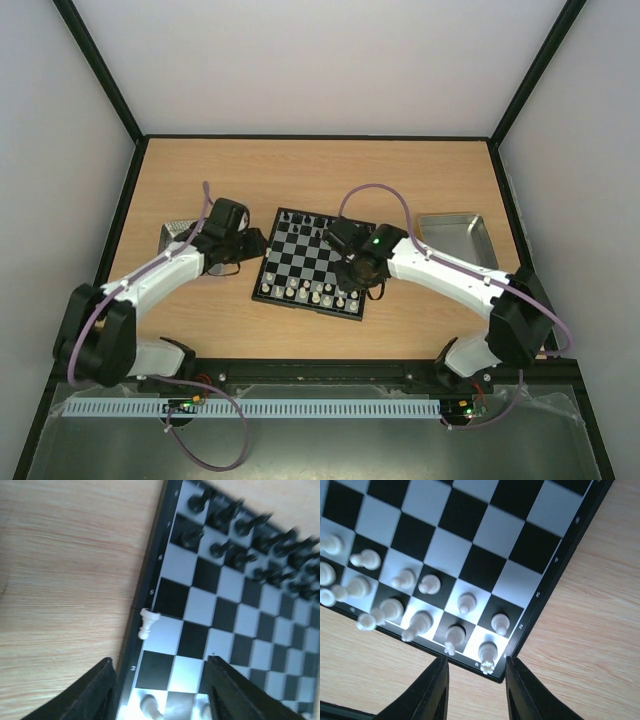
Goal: Set up the chess pieces on the board
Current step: Pick up the chess piece from the chessboard.
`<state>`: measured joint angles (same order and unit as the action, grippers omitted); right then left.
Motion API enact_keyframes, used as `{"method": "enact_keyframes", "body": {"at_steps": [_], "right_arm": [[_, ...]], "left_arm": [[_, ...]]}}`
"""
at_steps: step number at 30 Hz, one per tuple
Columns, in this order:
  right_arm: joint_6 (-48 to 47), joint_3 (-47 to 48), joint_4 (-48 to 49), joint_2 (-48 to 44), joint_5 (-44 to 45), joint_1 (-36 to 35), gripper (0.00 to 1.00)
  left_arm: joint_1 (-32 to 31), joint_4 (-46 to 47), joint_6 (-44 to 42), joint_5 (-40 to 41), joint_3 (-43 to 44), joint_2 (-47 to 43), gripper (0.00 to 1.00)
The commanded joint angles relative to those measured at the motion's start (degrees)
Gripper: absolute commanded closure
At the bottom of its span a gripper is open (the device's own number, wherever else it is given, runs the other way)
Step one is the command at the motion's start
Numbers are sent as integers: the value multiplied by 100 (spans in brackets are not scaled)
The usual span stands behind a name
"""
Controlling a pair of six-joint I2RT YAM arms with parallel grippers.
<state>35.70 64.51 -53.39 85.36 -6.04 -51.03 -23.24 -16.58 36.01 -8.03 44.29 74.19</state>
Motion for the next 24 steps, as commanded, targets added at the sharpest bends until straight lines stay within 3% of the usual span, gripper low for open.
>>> {"method": "enact_keyframes", "body": {"at_steps": [1,6,12,24], "right_arm": [[313,-22,499,-280,542,-21,70],[466,-177,1120,-449,763,-14,71],[506,-278,1777,-463,799,-13,71],[585,-641,2367,-433,596,-20,74]], "left_arm": [[-100,-306,-299,-53,415,559,54],[-136,-458,-521,43,724,1077,65],[-137,-455,-760,-169,954,1652,60],[-193,-772,-834,273,1572,2481,63]]}}
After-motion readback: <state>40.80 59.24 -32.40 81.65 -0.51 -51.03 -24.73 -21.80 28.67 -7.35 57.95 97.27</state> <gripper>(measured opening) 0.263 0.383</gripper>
